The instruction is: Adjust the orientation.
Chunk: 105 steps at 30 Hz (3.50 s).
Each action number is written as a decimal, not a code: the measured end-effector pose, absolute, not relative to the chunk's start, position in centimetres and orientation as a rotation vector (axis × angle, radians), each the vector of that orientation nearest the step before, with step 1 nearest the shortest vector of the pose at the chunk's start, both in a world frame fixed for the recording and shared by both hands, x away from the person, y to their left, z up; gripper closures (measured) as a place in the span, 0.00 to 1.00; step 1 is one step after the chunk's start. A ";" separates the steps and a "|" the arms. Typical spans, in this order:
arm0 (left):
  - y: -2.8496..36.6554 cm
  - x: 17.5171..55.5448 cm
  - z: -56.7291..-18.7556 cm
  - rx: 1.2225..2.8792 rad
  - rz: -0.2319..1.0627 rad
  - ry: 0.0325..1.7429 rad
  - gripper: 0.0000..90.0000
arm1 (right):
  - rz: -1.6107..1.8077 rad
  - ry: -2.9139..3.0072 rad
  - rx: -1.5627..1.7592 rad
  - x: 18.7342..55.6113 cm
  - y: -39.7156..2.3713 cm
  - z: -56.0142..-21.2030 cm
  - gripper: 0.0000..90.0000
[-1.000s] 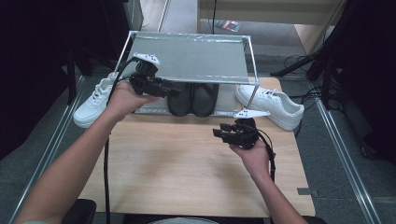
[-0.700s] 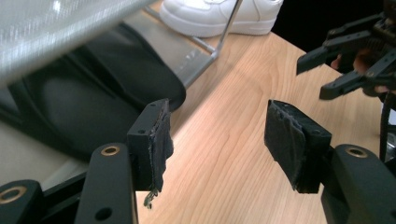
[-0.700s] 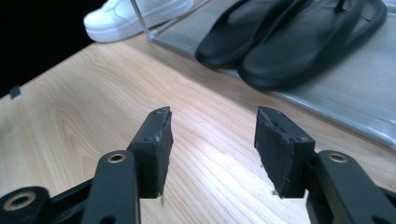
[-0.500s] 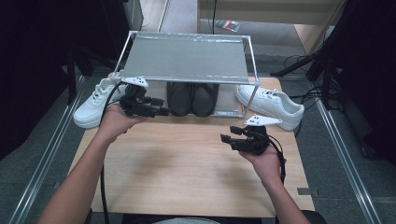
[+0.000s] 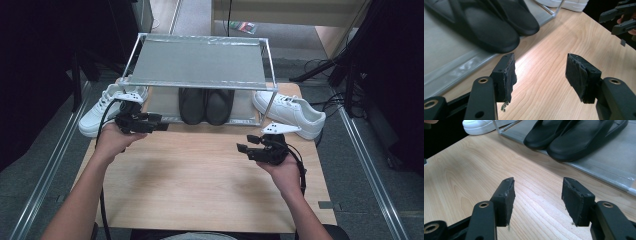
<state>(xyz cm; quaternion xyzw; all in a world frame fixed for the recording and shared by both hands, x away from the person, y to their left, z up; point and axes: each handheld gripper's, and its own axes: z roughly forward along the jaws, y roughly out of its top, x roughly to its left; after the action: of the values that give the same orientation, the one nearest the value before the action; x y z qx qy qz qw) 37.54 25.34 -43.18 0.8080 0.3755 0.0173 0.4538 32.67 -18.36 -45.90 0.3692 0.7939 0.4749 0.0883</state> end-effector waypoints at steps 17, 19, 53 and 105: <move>30.7 36.9 -43.9 2.012 0.189 1.034 0.48 | 1.393 2.401 1.087 32.8 -17.9 -46.3 0.50; 31.4 36.8 -44.0 1.989 0.194 1.053 0.48 | 1.398 2.399 1.080 32.8 -17.9 -46.3 0.49; 40.1 42.4 -45.3 1.877 0.313 1.267 0.62 | 1.301 2.388 1.122 31.0 -18.5 -47.0 0.49; 40.7 47.7 -46.4 1.919 0.189 1.402 0.93 | 1.314 2.352 1.182 31.0 -19.4 -47.4 0.47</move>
<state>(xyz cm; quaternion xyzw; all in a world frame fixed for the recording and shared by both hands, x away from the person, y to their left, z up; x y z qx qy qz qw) 47.71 40.70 -46.40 0.7478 0.5465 0.0738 0.3696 31.04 -19.40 -47.43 0.3998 0.7955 0.4443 0.0995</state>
